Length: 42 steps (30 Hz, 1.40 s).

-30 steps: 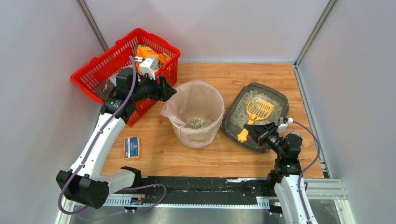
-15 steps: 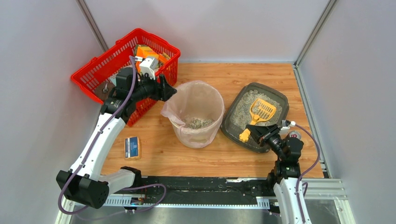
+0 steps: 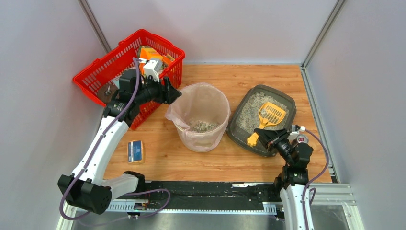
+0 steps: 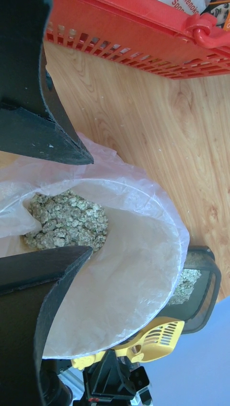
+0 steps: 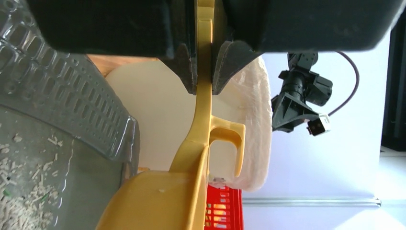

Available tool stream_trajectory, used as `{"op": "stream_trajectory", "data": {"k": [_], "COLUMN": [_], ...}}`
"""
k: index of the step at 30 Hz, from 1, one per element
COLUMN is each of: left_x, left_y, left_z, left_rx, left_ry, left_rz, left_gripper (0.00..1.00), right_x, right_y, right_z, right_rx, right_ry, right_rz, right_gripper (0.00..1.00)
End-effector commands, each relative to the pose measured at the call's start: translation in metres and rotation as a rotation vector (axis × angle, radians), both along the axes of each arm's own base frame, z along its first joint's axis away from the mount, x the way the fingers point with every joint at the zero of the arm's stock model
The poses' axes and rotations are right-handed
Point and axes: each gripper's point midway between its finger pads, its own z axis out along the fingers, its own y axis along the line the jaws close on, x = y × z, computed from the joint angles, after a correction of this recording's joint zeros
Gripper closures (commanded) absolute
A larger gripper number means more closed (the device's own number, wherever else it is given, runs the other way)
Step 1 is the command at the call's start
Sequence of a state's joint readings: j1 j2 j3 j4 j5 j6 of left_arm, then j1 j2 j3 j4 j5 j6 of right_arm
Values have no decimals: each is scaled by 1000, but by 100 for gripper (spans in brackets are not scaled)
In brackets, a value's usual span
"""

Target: Clean the litter box

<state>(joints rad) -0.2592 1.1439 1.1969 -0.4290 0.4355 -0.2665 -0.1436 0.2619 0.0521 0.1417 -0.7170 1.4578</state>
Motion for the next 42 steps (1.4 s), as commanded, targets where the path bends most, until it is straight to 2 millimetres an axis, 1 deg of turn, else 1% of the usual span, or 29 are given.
{"op": "stream_trajectory", "data": {"k": [1, 2, 3, 4, 5, 6, 7, 8, 11, 12, 13, 14, 15, 17, 18, 19, 20, 21, 23, 24, 26, 31, 33, 34, 36, 37, 40, 41, 42], "left_x": [2, 1, 1, 1, 1, 0, 0, 1, 1, 1, 0, 0, 1, 0, 0, 0, 1, 1, 2, 3, 4, 6, 8, 9, 10, 12, 13, 12, 12], "left_y": [-2, -2, -2, -2, -2, -3, -3, -2, -3, -3, -3, -3, -3, -3, -3, -3, -3, -3, -2, -2, -2, -1, 2, 3, 4, 4, 2, -1, -2], "left_z": [8, 9, 8, 8, 8, 9, 9, 9, 8, 8, 8, 8, 8, 9, 8, 8, 7, 6, 5, 3, -1, -6, -9, -11, -14, -17, -25, -27, -28], "left_rx": [-17, -18, -17, -16, -20, -23, -22, -20, -23, -24, -24, -23, -21, -24, -24, -24, -23, -19, -14, -12, -8, 10, 25, 31, 42, 48, 62, 62, 63], "left_ry": [-30, -33, -30, -29, -28, -28, -30, -29, -24, -25, -25, -25, -27, -27, -23, -23, -20, -17, -10, -4, 16, 36, 42, 47, 56, 66, 98, 106, 112], "left_rz": [-9, -10, -9, -7, -10, -13, -15, -11, -12, -14, -15, -12, -10, -12, -13, -13, -10, -8, -4, -3, -2, 6, 19, 24, 29, 29, 16, 7, 3], "left_gripper": [30, 30, 30, 30, 29, 30, 30, 30, 30, 30, 29, 30, 30, 30, 30, 29, 30, 30, 30, 30, 30, 30, 30, 30, 30, 30, 35, 38, 38], "right_x": [-2, -3, -4, 0, 1, 3, 0, 0, 7, 8, 4, 2, 1, 3, 5, 4, 4, 3, 2, 0, -2, -3, -4, -4, -4, -5, -3, -3, -1], "right_y": [0, 2, 2, -4, -7, -7, -3, -2, -12, -12, -6, -3, -2, -7, -10, -8, -6, -5, -5, -5, -3, 2, 3, 2, 2, 3, 5, 5, 6], "right_z": [4, 6, 5, 0, -4, -2, 9, 13, -4, 1, 0, 6, -2, -2, -1, 2, 14, 16, 15, 9, 9, 30, 32, 43, 45, 55, 62, 70, 72], "right_rx": [74, 59, 26, -56, -58, -36, 26, 26, -10, 21, 58, 68, 41, -47, -87, -70, -61, -56, -85, -107, -112, -90, -99, -112, -130, -137, -128, -129, -125], "right_ry": [-46, -55, 2, -6, 25, -4, -22, -47, 34, 9, -5, -27, 1, 55, 40, 33, -27, -21, 2, 61, 100, 114, 143, 129, 147, 130, 145, 134, 140], "right_rz": [10, 21, 21, -22, -37, -41, -15, -13, -76, -72, -28, -8, 3, -32, -49, -36, -23, -13, -9, -4, 11, 62, 71, 69, 80, 87, 114, 116, 121], "right_gripper": [100, 100, 100, 100, 100, 100, 100, 100, 100, 100, 100, 100, 100, 100, 100, 100, 100, 100, 100, 100, 100, 100, 100, 100, 100, 100, 100, 100, 100]}}
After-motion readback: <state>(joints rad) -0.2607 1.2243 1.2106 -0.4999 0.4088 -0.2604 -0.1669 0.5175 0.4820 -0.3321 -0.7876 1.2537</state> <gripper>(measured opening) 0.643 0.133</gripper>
